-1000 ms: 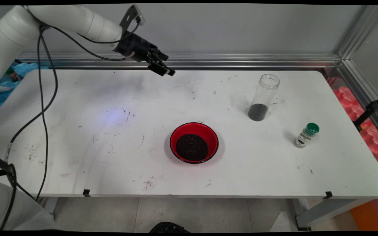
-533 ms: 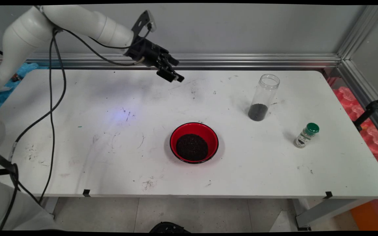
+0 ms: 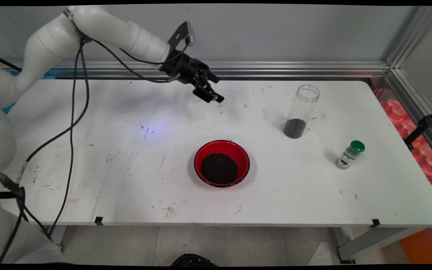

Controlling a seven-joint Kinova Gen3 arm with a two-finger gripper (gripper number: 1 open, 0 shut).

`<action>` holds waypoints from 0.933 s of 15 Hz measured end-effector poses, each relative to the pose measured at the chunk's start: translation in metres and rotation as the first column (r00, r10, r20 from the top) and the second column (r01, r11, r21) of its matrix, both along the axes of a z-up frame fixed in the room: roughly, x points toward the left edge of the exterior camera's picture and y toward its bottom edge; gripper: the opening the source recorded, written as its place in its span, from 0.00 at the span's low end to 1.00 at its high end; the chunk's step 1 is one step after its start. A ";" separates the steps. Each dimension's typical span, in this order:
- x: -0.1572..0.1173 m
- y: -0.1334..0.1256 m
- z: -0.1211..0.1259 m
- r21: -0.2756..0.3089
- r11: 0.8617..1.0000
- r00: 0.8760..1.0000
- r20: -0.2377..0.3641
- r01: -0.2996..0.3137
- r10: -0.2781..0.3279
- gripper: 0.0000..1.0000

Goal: Pick up the black seasoning powder from the table

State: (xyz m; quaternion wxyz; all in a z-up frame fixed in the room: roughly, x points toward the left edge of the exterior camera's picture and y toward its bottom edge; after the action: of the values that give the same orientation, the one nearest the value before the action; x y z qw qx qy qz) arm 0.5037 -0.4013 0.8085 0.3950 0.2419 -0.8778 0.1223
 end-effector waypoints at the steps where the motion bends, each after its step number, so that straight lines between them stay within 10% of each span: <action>1: -0.005 -0.002 -0.002 0.000 1.000 1.000 -0.003 0.008 -0.008 1.00; 14: -0.065 -0.027 -0.030 -0.003 0.997 0.996 -0.053 0.075 -0.075 1.00</action>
State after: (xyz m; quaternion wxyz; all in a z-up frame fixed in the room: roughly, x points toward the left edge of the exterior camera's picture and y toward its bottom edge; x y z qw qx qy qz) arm 0.4383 -0.4286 0.7785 0.4225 0.2119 -0.8754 0.1014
